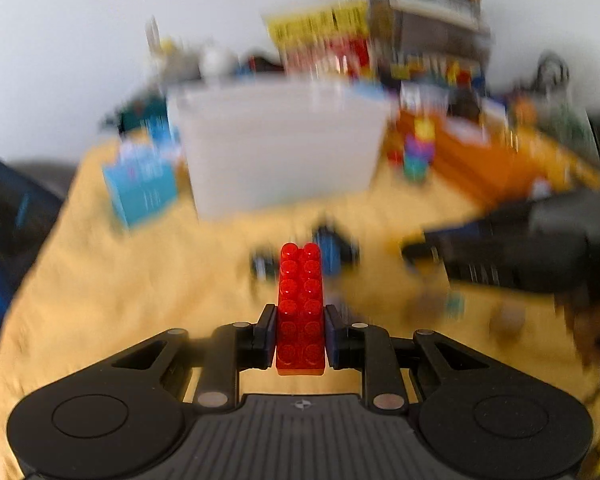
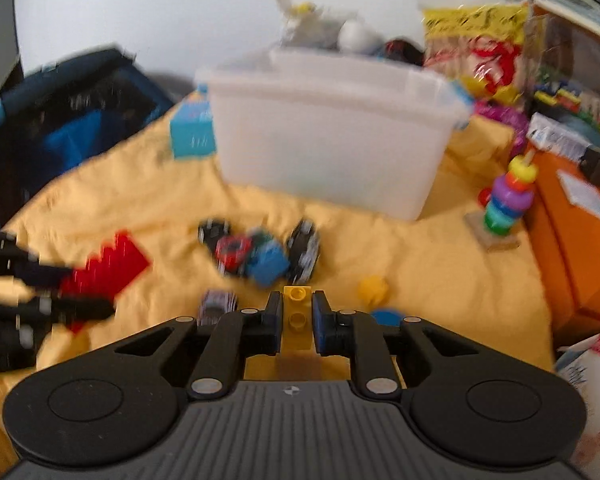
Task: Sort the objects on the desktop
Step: 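Carry the red and yellow bricks over the white bin and release both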
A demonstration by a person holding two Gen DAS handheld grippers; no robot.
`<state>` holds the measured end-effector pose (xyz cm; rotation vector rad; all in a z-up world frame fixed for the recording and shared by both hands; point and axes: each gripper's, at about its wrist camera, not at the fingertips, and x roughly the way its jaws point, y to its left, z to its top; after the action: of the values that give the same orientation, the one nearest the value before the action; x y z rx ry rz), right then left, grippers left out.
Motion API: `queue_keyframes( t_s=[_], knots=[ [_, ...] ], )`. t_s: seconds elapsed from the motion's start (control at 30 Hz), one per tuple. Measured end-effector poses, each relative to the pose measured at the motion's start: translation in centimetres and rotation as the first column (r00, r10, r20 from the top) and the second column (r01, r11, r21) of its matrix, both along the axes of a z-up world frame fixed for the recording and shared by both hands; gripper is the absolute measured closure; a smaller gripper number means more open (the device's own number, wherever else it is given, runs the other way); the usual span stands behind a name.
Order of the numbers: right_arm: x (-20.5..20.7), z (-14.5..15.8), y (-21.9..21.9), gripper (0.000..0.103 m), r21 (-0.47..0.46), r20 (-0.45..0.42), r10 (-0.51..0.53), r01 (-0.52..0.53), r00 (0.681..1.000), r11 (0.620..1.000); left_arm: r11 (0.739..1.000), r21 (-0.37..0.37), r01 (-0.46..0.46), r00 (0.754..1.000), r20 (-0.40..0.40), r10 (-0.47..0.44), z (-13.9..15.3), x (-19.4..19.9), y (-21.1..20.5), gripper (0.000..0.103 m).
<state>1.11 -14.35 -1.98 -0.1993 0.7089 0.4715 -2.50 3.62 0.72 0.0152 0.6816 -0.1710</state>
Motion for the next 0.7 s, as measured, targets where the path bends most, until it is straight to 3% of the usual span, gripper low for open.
queue_keyframes(
  t_s=[0.1,0.37,0.5,0.6,0.63,0.67,0.7],
  knots=[
    [0.7,2.6,-0.4,0.086,0.043,0.063,-0.016,0.013,0.998,0.999,1.0,-0.003,-0.002,0.996,0.084,0.003,3.2,2.1,0.0,0.076],
    [5.0,8.3,-0.1,0.086,0.111,0.255,-0.046,0.018,0.966,0.994,0.996,0.081,-0.048,0.964,0.266,0.025,9.2,10.1,-0.4,0.076],
    [8.7,10.1,1.3,0.086,0.13,0.314,-0.068,0.028,0.947,0.991,0.992,0.096,-0.08,0.954,0.296,0.048,10.7,14.4,-0.3,0.076],
    [11.7,10.6,2.6,0.085,0.15,0.309,-0.096,0.051,0.946,0.987,0.989,0.099,-0.107,0.959,0.272,0.077,10.5,17.3,0.0,0.076],
    [12.6,10.5,3.0,0.084,0.155,0.31,-0.12,0.074,0.943,0.985,0.989,0.091,-0.112,0.96,0.266,0.084,10.2,18.0,0.2,0.075],
    [13.6,10.4,3.3,0.079,0.146,0.31,-0.14,0.099,0.94,0.984,0.989,0.084,-0.123,0.959,0.266,0.097,9.9,18.4,0.3,0.068],
    [14.4,10.0,3.6,0.061,0.124,0.302,-0.15,0.117,0.941,0.985,0.988,0.085,-0.128,0.96,0.259,0.102,9.6,18.5,0.3,0.061]
  ],
)
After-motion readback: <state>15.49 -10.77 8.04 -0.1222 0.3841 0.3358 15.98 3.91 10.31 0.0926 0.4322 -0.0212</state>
